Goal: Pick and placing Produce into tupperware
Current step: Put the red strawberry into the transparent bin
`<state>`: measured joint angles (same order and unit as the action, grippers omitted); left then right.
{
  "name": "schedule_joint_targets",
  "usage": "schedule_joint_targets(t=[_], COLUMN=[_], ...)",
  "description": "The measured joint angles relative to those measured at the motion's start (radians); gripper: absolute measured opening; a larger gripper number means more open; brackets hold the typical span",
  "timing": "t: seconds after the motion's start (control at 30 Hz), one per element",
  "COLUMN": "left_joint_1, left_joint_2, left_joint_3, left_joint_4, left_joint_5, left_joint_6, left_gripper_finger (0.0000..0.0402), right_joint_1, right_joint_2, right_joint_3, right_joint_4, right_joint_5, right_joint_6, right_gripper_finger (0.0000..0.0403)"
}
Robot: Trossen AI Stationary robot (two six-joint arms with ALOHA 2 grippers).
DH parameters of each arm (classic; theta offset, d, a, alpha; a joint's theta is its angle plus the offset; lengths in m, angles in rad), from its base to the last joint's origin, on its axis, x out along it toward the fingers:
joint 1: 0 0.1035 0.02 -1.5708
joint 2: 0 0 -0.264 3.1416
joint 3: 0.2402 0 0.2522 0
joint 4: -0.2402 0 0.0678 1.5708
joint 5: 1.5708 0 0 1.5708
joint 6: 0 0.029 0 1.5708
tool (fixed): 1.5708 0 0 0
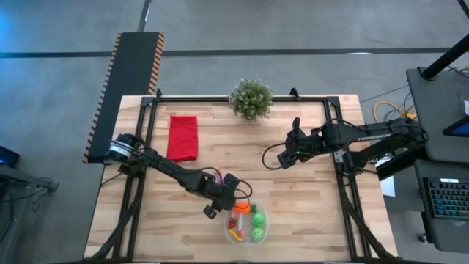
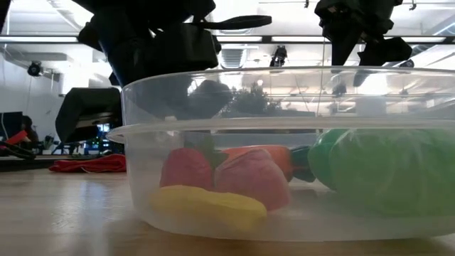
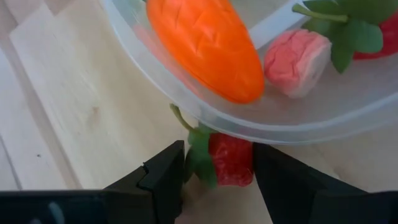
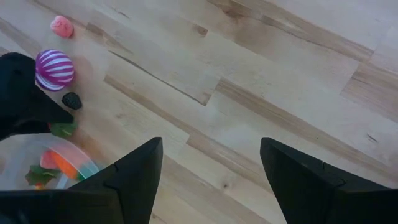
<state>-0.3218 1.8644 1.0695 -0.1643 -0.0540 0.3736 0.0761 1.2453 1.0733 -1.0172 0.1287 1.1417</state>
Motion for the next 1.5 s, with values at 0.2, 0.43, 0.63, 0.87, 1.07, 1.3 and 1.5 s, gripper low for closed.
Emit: schedule_joint_targets(t=[0.2, 0.43, 0.63, 0.87, 1.07, 1.3, 1.5], left_joint_1=[0.001, 0.001, 0.001, 0.004, 0.008, 0.015, 0.015], left_joint_2=[0.008, 0.009, 0.011, 0.013, 0.010, -0.051, -0.131], left_joint_3=[0.001, 0.001, 0.009, 0.016, 0.017, 0.017, 0.017], left_joint_4=[0.003, 0.003, -0.003, -0.004, -0.003, -0.087, -0.195], left_joint_5=[0.000, 0.000, 0.004, 0.008, 0.007, -0.042, -0.062], left_joint_6=[0.000, 0.000, 0.000, 0.000, 0.000, -0.001, -0.031], left_gripper_finger=[0.0176, 0.0176, 0.0176, 0.0165, 0.0114, 0.0141, 0.0143], right_joint_1=[0.000, 0.000, 0.000, 0.000, 0.000, 0.000, 0.000], right_joint_2=[0.000, 0.000, 0.000, 0.000, 0.000, 0.000, 0.000], right_joint_3=[0.000, 0.000, 0.000, 0.000, 0.000, 0.000, 0.000], right_joint_4=[0.000, 0.000, 0.000, 0.000, 0.000, 0.000, 0.001], right_joint_5=[0.000, 0.000, 0.000, 0.000, 0.001, 0.002, 0.003], right_joint_6=[-0.001, -0.001, -0.008, -0.010, -0.012, -0.013, -0.016], right_gripper_finger=[0.0263, 0.0263, 0.0263, 0.0263, 0.0263, 0.0263, 0.0263])
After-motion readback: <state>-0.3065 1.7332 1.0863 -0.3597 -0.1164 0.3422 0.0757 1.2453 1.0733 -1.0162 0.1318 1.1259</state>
